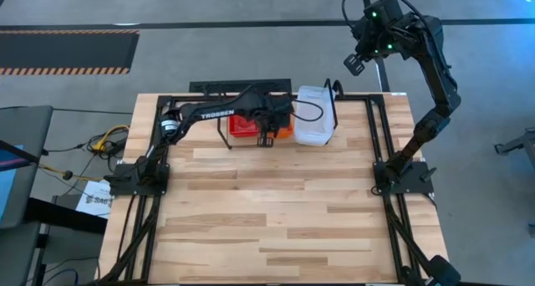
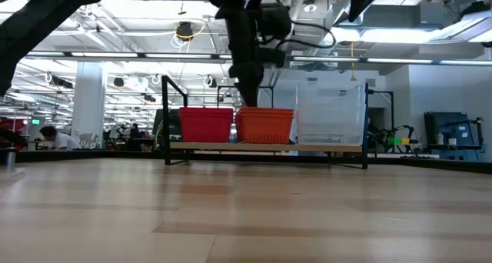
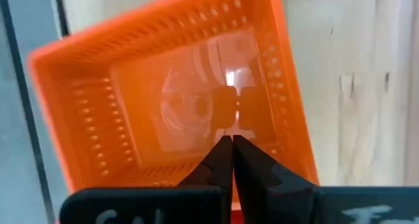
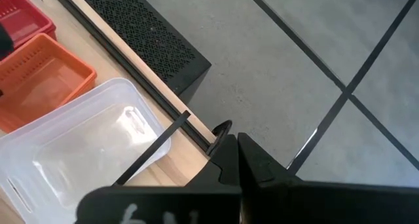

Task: Stack baskets on shelf by color
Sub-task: Adjust the bins on the shelf

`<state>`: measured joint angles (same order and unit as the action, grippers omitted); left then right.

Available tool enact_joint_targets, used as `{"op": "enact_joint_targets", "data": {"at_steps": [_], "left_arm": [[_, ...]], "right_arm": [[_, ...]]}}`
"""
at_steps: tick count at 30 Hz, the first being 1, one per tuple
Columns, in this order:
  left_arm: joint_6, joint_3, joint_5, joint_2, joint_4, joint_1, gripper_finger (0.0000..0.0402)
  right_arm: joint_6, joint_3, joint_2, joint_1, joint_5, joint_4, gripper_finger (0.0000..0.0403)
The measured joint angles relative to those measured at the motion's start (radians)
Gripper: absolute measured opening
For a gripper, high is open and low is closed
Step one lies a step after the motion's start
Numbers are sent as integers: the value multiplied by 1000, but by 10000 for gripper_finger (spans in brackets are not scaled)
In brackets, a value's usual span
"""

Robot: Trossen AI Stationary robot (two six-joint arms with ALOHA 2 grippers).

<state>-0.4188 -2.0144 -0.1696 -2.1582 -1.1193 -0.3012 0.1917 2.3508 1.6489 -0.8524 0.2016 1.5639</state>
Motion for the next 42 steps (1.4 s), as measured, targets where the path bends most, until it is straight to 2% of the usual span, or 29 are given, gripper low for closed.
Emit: {"op": "enact_joint_targets", "data": {"at_steps": [5,7,11,14,19,25,29,39,42], "left_arm": [[57,-131,16,1,-62,17,0],[66,-183,99,1,-113,27,0],[110,-236,354,2,-203,40,0],[179,-236,421,2,-270,51,0],[300,-190,342,-3,-298,77,0],[456,-135,171,-4,-214,114,0],[489,-117,66,-5,-130,140,0],[548,-59,52,-3,-61,156,0],[563,-26,7,-3,-53,156,0]], "right_arm": [[2,0,0,0,-1,0,1],[3,0,0,0,-1,0,1],[17,0,0,0,-1,1,1],[26,0,0,0,-2,1,1],[27,0,0,0,-1,1,1],[30,0,0,0,-1,1,1],[51,0,0,0,-1,1,1],[80,0,0,0,-1,0,1],[80,0,0,0,-1,0,1]]}}
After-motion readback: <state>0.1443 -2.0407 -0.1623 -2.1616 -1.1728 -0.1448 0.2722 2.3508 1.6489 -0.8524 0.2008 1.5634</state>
